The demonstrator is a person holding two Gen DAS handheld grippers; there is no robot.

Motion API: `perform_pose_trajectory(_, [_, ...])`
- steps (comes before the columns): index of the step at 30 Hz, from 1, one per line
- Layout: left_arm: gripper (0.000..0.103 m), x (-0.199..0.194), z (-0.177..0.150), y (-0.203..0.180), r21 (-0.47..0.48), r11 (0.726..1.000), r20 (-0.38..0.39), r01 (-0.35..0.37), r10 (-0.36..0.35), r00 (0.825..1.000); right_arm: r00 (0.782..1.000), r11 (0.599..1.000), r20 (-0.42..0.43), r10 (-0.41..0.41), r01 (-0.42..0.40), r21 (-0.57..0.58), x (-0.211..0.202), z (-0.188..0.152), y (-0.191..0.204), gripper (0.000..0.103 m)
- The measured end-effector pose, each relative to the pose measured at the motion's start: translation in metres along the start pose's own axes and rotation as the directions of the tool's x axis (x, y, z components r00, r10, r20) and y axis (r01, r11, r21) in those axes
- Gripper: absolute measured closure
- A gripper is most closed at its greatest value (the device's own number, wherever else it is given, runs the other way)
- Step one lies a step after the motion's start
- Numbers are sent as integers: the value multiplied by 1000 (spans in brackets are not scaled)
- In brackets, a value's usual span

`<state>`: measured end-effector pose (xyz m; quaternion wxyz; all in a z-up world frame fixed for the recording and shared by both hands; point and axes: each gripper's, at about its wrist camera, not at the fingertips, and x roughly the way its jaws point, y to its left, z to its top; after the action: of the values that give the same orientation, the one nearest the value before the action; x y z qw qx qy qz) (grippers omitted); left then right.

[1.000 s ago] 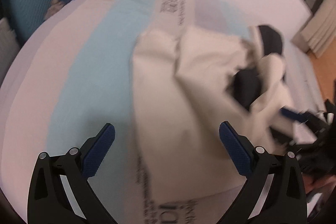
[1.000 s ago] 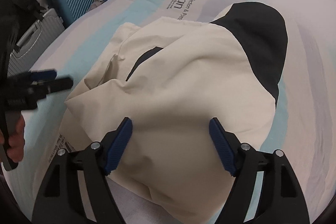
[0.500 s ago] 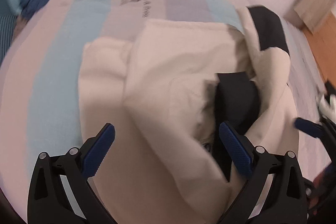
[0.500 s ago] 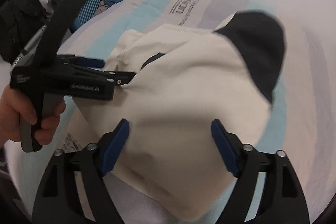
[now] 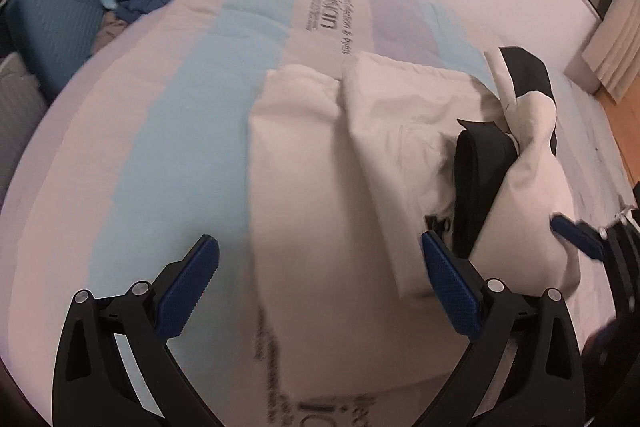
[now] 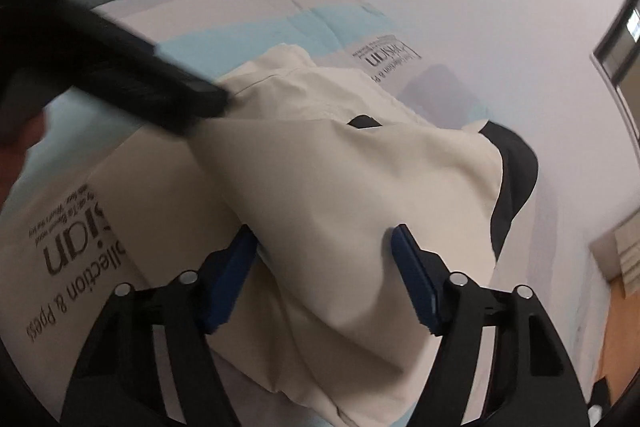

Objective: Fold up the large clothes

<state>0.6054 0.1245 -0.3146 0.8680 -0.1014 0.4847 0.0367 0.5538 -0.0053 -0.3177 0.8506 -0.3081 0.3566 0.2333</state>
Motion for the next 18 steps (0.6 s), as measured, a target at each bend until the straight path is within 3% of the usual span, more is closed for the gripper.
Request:
perform_pose_trajectory(4, [6, -10, -21, 15, -57, 996, 7, 73, -73, 997, 999, 998, -13, 30, -29, 64, 2, 0, -10, 54])
perform_pose_trajectory(7, [6, -8, -38, 31, -107, 992, -1, 65, -65, 998, 997, 988, -10, 82, -80, 132, 1, -3, -22, 64])
perform_pose_trajectory(12, [6, 24, -60, 46, -128, 991, -128, 26, -42, 991, 985, 962, 32, 169, -172, 213, -10, 9, -38, 81])
perform_pose_trajectory(18, [5, 38, -58, 42, -95, 995, -148, 3, -17, 989, 980, 965, 53, 190, -196, 174, -23, 21, -30, 86])
